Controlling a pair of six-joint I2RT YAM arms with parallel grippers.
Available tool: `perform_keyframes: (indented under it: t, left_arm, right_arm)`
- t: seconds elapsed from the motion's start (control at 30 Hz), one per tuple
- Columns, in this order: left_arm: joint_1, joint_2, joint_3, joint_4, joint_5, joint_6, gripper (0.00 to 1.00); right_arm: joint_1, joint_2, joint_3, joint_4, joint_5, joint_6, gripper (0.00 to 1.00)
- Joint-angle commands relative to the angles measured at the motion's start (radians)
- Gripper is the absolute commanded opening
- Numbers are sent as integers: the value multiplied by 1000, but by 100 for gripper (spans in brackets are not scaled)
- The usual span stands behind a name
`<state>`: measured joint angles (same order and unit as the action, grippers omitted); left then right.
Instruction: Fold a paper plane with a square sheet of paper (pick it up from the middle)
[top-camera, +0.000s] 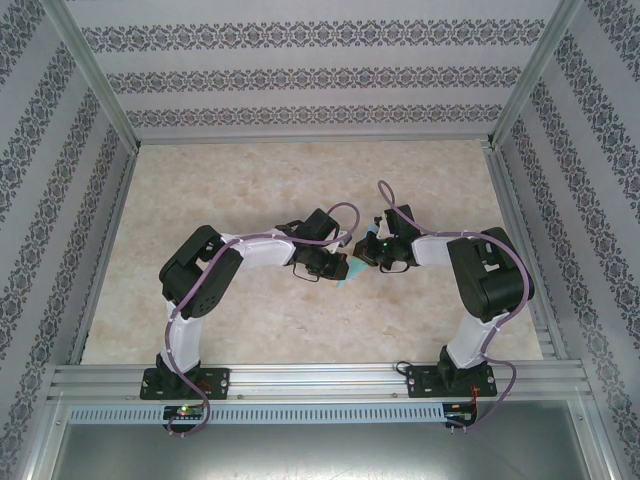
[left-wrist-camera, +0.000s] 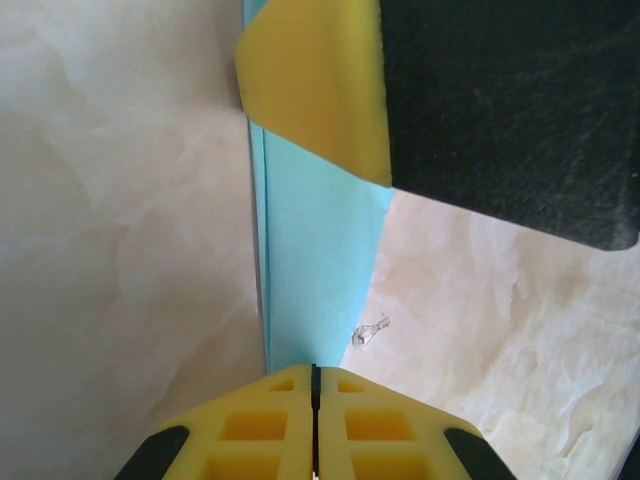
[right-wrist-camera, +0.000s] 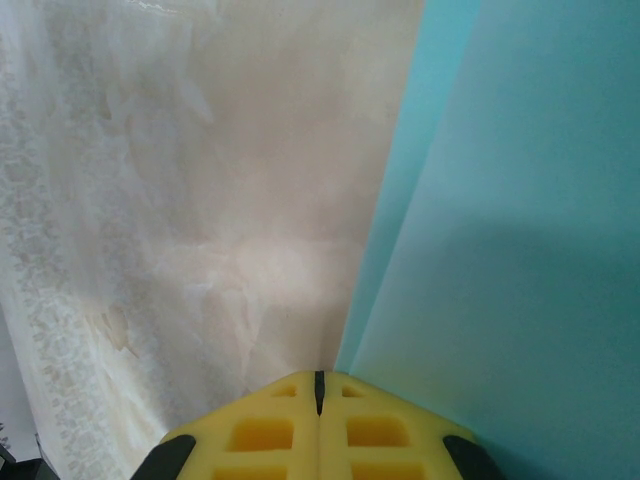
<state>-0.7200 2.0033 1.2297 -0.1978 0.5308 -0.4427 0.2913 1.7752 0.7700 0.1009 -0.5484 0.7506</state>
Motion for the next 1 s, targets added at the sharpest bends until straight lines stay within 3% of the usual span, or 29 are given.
perform_keyframes:
  t: [0.0, 0.43, 0.97]
  left_arm:
    - [-17, 5, -24, -23, 3, 10, 9]
    - [-51, -3, -53, -69, -51, 48, 9]
    - [-67, -50, -144, -45, -30, 22, 9]
  right_arm:
    - [-29, 54, -56, -160, 176, -32, 0]
    - [-40, 64, -60, -165, 182, -36, 0]
    - [-51, 67, -69, -164, 187, -38, 0]
